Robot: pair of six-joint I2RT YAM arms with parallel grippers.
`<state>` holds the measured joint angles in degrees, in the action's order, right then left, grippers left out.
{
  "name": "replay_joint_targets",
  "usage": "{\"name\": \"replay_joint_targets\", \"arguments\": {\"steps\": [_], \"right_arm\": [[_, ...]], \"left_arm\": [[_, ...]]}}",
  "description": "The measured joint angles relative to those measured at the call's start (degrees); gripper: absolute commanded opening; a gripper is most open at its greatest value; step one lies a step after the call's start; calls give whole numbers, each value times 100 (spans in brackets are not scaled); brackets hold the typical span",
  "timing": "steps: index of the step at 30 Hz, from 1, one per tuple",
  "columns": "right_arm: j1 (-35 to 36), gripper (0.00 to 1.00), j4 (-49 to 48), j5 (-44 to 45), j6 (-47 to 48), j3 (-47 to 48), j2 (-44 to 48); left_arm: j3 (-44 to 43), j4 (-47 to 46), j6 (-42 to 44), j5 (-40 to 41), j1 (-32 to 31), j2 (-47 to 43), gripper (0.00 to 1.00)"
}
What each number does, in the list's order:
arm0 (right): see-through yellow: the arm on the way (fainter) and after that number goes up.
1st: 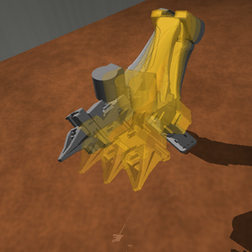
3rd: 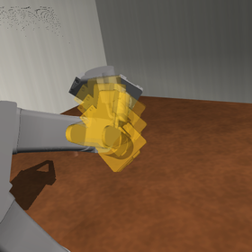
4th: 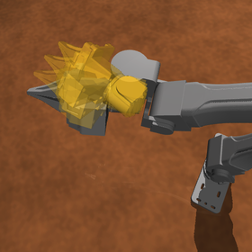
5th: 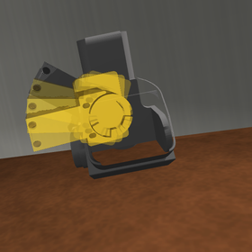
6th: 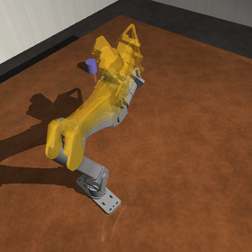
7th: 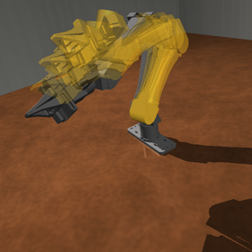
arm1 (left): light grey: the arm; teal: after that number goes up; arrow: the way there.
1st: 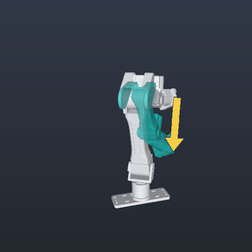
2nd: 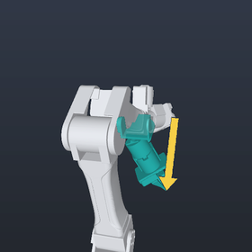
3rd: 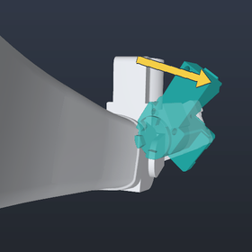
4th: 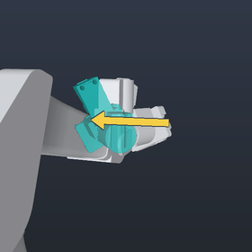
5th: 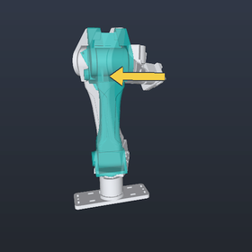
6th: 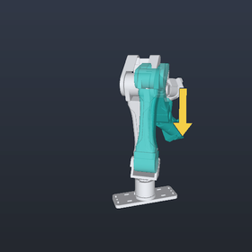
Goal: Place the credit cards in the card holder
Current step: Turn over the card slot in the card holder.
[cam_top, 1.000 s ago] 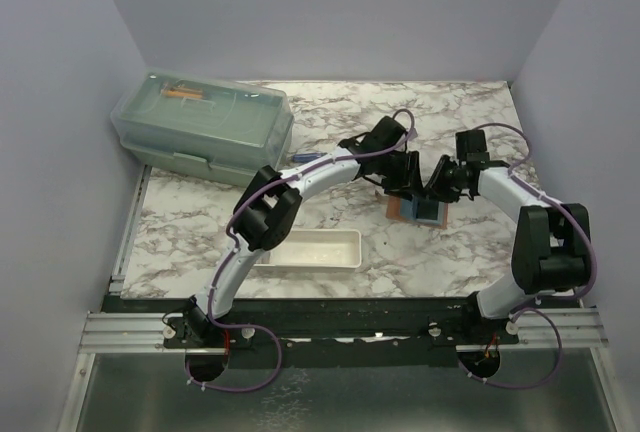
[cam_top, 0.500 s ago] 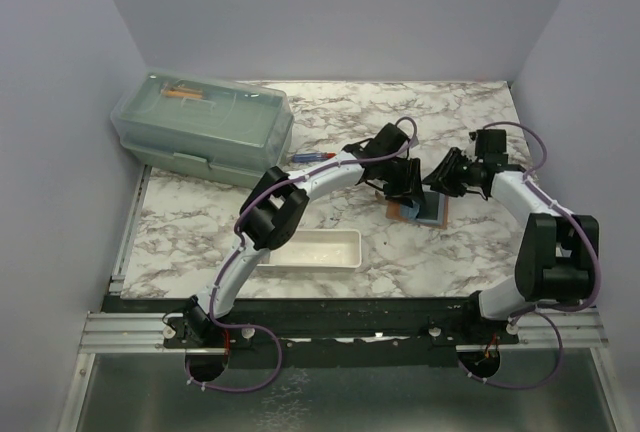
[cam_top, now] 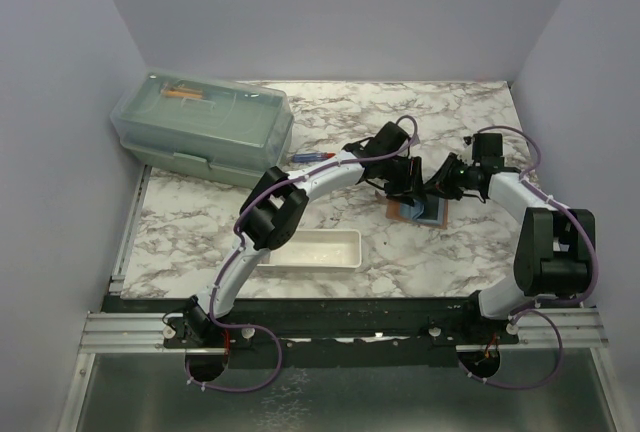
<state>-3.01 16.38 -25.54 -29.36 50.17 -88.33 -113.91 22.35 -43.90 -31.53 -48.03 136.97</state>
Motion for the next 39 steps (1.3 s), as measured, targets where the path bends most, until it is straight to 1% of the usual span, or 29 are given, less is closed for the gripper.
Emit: {"name": "replay_joint_targets", "arguments": {"steps": [5, 12, 17, 21, 27, 32, 37, 39], "right_arm": [[0, 9, 0, 7, 55, -2, 0], [0, 8, 2, 17, 98, -35, 0], [0, 8, 0, 15, 103, -66, 0], [0, 8, -11, 13, 122, -66, 0], [0, 7, -7, 13, 177, -66, 0], [0, 7, -7, 13, 201, -66, 0], [0, 7, -9, 13, 203, -66, 0], [0, 7, -7, 11, 203, -66, 0]], "left_arm": [[0, 0, 4, -2, 0, 0, 54], [0, 92, 181, 85, 0, 0, 56], [37, 380, 535, 509, -11, -105, 56], [208, 527, 833, 979, -11, -468, 57], [223, 634, 1137, 1434, -2, -824, 64], [186, 754, 1207, 1445, -11, -813, 67], [-70, 782, 1207, 1445, -85, -634, 71], [-138, 782, 1207, 1445, -133, -553, 72]]}}
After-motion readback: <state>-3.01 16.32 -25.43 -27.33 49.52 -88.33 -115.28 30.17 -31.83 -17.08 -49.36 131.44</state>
